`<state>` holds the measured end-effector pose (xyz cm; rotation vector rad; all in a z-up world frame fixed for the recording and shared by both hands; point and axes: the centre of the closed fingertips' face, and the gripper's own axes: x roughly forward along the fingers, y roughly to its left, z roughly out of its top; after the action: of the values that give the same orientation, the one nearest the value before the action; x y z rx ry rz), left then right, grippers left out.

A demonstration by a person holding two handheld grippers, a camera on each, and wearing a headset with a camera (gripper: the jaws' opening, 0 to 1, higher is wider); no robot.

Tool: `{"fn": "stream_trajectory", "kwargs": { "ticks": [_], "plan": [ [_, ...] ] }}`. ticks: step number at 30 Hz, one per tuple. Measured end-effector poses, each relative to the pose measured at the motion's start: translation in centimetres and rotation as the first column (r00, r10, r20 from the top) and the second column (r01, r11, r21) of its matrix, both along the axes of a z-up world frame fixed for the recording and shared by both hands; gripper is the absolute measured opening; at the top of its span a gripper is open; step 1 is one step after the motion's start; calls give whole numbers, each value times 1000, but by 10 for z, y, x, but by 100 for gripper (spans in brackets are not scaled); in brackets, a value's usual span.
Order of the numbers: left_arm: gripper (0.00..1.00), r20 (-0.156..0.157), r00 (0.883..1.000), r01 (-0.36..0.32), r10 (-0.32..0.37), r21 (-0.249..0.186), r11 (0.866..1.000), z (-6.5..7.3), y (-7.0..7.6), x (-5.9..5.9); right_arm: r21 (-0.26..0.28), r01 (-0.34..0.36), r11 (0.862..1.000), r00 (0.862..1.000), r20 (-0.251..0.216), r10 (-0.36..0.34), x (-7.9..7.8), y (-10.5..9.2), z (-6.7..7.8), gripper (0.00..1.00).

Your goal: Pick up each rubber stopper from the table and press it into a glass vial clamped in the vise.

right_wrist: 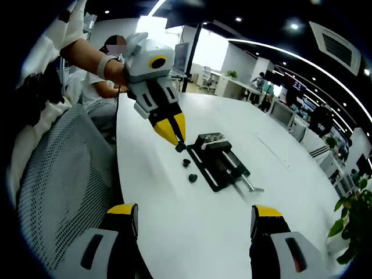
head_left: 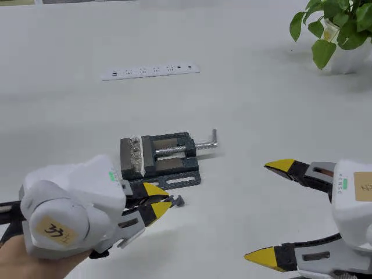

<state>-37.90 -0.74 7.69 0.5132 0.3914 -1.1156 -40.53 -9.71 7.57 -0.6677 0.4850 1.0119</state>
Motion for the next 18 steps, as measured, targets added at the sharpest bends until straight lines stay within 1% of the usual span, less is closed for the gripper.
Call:
{"fn": "stream_trajectory", "kwargs": {
  "ticks": [1, 3, 4, 5, 6, 8, 9, 10, 11, 13, 15, 18],
  "plan": [
    [1, 6, 1000, 18, -18, 0, 1000, 3, -2, -1, -26, -30, 999, 999, 18, 31, 0, 4, 2, 76],
    [1, 15, 999, 47, -47, -1, 999, 9, -5, -5, -56, -85, 995, 995, 49, 88, 0, 10, 6, 72],
    [1, 18, 997, 69, -69, 3, 998, 11, -7, -7, -80, -121, 989, 990, 65, 127, 0, 14, 9, 70],
    [1, 19, 997, 80, -80, 8, 997, 12, -8, -9, -90, -141, 986, 986, 76, 148, 0, 17, 10, 69],
    [1, 27, 995, 100, -100, 11, 995, 14, -10, -12, -104, -169, 980, 981, 80, 178, -1, 21, 12, 68],
    [1, 25, 992, 120, -120, 10, 993, 17, -12, -15, -119, -201, 972, 973, 88, 212, -2, 26, 13, 66],
    [1, 28, 990, 138, -139, 13, 990, 19, -15, -17, -127, -227, 966, 967, 92, 240, -3, 30, 14, 65],
    [1, 25, 988, 150, -150, 13, 989, 20, -16, -19, -126, -230, 965, 966, 93, 243, -3, 31, 14, 64],
    [1, 29, 985, 167, -167, 18, 986, 21, -18, -20, -124, -249, 961, 960, 98, 262, -3, 35, 15, 63],
    [1, 27, 983, 182, -182, 13, 983, 24, -21, -21, -113, -270, 956, 954, 104, 282, -4, 41, 18, 58],
    [1, 36, 978, 203, -203, 15, 979, 27, -25, -22, -102, -288, 952, 949, 105, 298, -5, 47, 21, 54],
    [1, 46, 973, 225, -225, 17, 974, 31, -29, -23, -107, -317, 942, 937, 119, 329, -5, 52, 23, 46]
  ]
}}
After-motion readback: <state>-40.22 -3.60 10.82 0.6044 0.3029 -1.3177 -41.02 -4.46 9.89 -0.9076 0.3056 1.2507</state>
